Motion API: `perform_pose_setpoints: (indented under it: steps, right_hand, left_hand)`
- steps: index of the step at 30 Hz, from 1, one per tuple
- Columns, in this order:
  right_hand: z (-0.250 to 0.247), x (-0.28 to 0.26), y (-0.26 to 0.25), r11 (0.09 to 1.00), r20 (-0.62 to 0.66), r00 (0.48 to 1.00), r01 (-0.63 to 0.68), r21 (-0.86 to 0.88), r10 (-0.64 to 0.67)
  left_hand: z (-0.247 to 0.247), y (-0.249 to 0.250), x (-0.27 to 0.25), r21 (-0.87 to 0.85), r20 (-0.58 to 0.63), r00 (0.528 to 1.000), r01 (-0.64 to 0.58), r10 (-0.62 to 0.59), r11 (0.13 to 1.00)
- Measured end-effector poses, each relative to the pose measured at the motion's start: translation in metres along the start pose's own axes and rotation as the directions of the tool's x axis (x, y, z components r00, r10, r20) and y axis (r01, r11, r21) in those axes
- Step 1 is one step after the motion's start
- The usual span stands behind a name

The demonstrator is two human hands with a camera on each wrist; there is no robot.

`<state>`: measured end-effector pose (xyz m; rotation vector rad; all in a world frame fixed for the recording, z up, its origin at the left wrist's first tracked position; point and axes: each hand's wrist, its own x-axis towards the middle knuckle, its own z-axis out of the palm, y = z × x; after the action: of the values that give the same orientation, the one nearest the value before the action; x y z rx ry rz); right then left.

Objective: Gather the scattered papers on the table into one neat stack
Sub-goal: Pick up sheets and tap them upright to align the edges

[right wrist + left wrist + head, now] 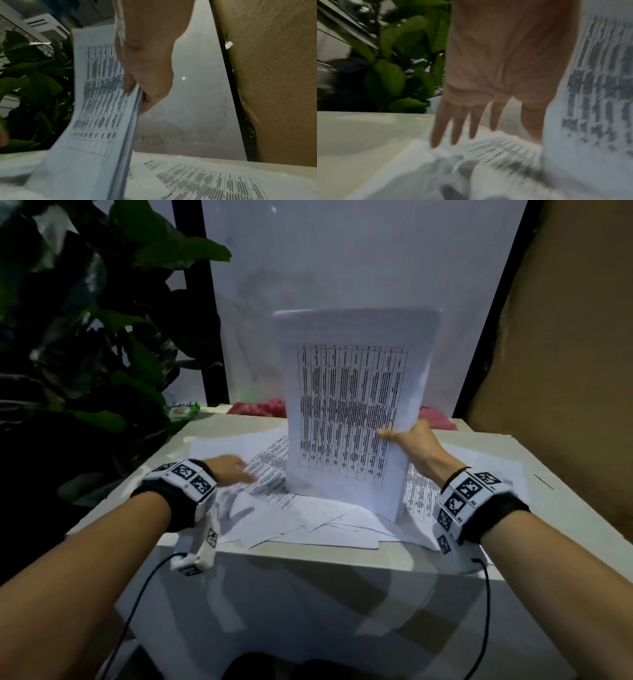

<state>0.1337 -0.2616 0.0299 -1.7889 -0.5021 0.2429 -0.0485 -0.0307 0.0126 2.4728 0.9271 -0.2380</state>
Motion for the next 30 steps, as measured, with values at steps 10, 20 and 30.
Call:
perform_pose_setpoints:
  steps: [10,20,30]
  right_hand:
    - [-0.003,0.026,0.009,0.998,-0.111,0.992,0.063,-0.019,-0.065]
    - [-0.01,0.029,0.03,0.869,-0.009,0.949,-0.291,-0.4,0.314]
    - [-0.017,0.032,0.03,0.91,0.005,0.97,-0.228,-0.347,0.245]
  left_hand:
    - [0.025,-0.05,0.033,0.18,-0.006,0.976,0.214,-0.216,0.96]
    - [0.031,-0.047,0.061,-0.254,-0.141,0.912,0.342,-0.385,0.905]
    - [0.025,-0.051,0.073,-0.734,-0.132,0.885,0.215,-0.446,0.644]
